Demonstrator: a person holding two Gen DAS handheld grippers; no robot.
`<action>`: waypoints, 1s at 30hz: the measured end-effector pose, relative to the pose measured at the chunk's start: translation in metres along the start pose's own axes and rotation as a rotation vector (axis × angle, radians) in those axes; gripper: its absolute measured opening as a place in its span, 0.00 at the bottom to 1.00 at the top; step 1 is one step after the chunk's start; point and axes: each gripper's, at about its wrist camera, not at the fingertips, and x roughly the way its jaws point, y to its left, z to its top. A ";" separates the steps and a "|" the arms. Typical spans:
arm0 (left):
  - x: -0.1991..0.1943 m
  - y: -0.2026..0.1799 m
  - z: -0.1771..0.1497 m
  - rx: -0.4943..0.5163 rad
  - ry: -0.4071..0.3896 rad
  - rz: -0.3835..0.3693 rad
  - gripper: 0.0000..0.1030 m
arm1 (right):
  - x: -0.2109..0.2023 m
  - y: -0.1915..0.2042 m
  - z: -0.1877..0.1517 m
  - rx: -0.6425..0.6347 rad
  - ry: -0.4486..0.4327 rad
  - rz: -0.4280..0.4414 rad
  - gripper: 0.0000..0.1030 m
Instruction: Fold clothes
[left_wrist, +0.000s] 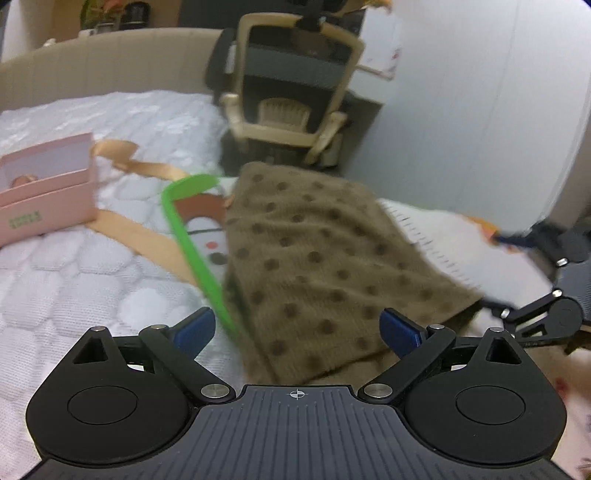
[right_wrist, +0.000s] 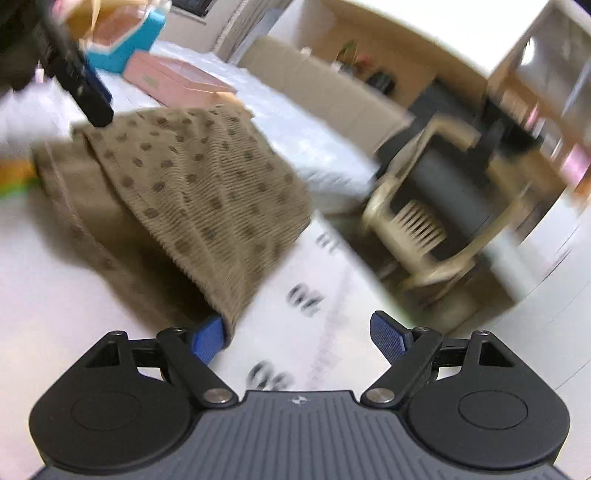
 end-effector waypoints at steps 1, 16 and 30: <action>-0.003 -0.002 0.000 0.001 -0.017 -0.042 0.96 | -0.007 -0.011 0.004 0.068 -0.003 0.076 0.81; 0.021 -0.021 -0.028 0.033 -0.012 -0.207 0.97 | 0.154 0.000 0.142 0.348 0.023 0.220 0.92; 0.016 -0.017 -0.044 -0.016 -0.014 -0.199 0.98 | 0.098 -0.008 0.065 0.329 0.066 0.099 0.95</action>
